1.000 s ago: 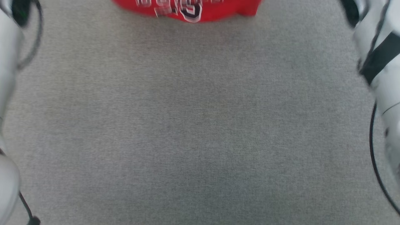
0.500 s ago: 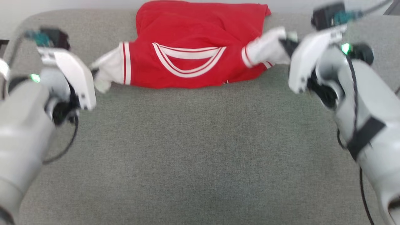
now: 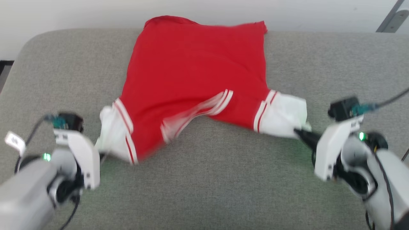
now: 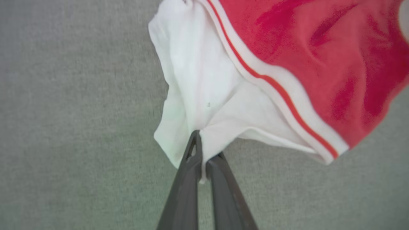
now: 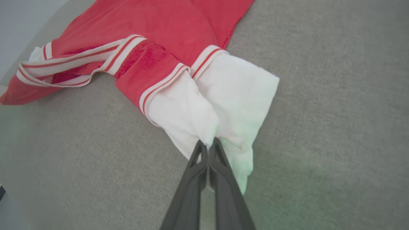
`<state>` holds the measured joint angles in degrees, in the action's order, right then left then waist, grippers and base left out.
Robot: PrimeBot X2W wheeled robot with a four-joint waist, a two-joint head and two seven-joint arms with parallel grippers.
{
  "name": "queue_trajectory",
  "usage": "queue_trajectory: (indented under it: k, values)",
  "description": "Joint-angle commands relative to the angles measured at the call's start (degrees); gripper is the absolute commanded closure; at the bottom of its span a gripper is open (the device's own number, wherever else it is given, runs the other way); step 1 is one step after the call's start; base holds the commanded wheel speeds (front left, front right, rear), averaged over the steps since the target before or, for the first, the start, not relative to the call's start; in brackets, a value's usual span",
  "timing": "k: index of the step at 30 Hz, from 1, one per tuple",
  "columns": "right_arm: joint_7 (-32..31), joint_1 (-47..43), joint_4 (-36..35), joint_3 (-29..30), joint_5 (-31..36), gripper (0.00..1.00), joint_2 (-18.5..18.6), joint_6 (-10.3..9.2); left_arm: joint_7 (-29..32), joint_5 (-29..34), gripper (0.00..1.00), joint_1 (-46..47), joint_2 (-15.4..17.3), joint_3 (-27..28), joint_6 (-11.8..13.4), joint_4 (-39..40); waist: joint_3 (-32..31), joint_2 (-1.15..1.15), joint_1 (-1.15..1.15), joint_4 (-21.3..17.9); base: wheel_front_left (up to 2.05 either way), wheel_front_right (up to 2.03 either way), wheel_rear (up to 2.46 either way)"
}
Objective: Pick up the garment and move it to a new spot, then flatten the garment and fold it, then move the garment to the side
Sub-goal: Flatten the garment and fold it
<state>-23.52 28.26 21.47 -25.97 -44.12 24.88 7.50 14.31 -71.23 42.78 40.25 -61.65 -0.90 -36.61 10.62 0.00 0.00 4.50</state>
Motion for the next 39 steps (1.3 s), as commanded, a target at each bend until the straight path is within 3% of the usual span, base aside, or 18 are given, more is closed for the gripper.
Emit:
queue_trajectory:
  k: [1,12,17,21,25,27,28,39]
  values:
    - [-0.73,-1.98,-1.35,0.60,0.13,1.00,0.16,-0.02,0.41,-0.12,1.00,-1.71,1.02,-0.34,0.97,1.39,-0.35,0.00,0.00,-0.28,0.00,0.00,0.00]
    - [-16.37,-24.30,-22.24,9.37,1.45,1.00,1.00,-0.02,3.60,-6.08,1.00,-16.36,13.17,-0.55,15.18,24.21,-1.32,0.00,0.00,-0.98,0.00,0.00,0.00]
    - [-23.50,-32.55,-31.32,13.15,2.45,1.00,0.59,-0.02,4.59,-9.06,1.00,-20.65,17.26,-0.47,20.40,32.62,-0.97,0.00,0.00,-0.89,0.00,0.00,0.00]
    - [-26.94,-37.04,-35.89,16.07,4.14,1.00,-1.37,-0.02,3.98,-9.76,1.00,-22.79,18.79,-0.41,22.90,36.54,-0.41,0.00,0.00,-0.83,0.00,0.00,0.00]
    - [-27.74,-38.68,-36.58,17.42,7.21,1.00,-3.89,-0.02,2.23,-9.76,1.00,-23.16,17.91,0.10,23.05,37.57,0.30,0.00,0.00,-0.79,0.00,0.00,0.00]
    - [-26.96,-38.30,-35.73,18.30,9.85,0.50,-5.09,-0.02,1.26,-9.39,1.00,-22.52,17.21,0.62,22.75,37.49,0.63,0.00,0.00,-0.79,0.00,0.00,0.00]
    - [-26.96,-38.05,-35.63,18.17,10.49,0.00,-5.67,-0.01,1.01,-9.17,1.00,-22.23,16.99,0.68,22.70,37.25,0.82,0.00,0.00,-0.75,0.00,0.00,0.00]
    - [-24.07,-32.04,-45.76,25.70,15.86,0.00,-11.14,-0.02,-1.22,-7.91,1.00,-20.23,15.40,1.81,21.69,37.07,2.83,0.00,0.00,-0.70,0.00,0.00,0.00]
